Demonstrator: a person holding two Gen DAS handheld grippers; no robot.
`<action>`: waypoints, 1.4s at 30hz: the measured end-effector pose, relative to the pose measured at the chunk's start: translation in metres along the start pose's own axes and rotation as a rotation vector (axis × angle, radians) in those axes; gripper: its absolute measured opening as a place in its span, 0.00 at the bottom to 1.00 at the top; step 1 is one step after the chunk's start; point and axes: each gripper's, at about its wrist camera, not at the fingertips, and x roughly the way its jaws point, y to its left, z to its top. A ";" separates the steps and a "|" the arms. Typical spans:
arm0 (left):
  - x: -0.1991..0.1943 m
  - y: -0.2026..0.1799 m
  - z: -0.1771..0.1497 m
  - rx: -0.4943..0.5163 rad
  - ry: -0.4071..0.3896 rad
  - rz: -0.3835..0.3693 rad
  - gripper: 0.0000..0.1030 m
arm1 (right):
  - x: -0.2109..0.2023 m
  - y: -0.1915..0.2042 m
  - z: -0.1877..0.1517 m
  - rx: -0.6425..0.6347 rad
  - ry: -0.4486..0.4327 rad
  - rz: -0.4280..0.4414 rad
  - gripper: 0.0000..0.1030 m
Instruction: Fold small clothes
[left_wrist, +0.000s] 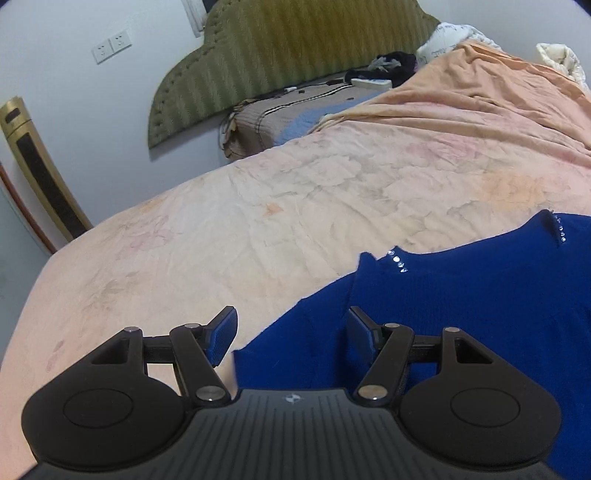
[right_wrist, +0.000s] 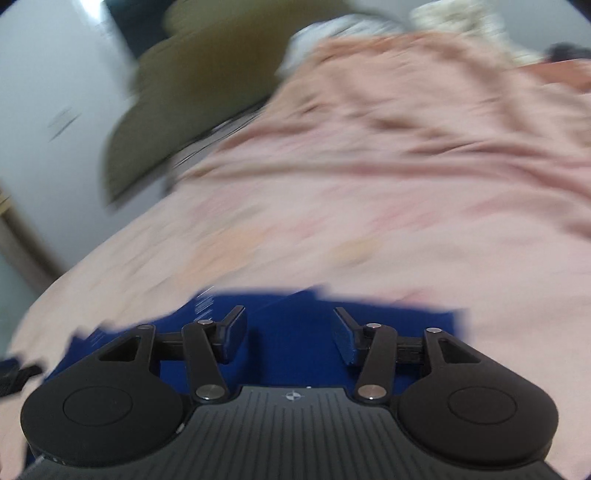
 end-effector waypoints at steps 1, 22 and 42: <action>0.002 -0.001 0.002 -0.002 0.000 -0.025 0.63 | -0.006 0.000 0.001 -0.010 -0.038 -0.046 0.55; 0.046 -0.004 0.006 -0.116 0.104 -0.042 0.05 | 0.006 0.017 -0.009 -0.210 -0.011 -0.099 0.21; -0.112 0.052 -0.148 -0.125 0.047 -0.327 0.62 | -0.152 0.023 -0.116 -0.329 -0.022 -0.071 0.93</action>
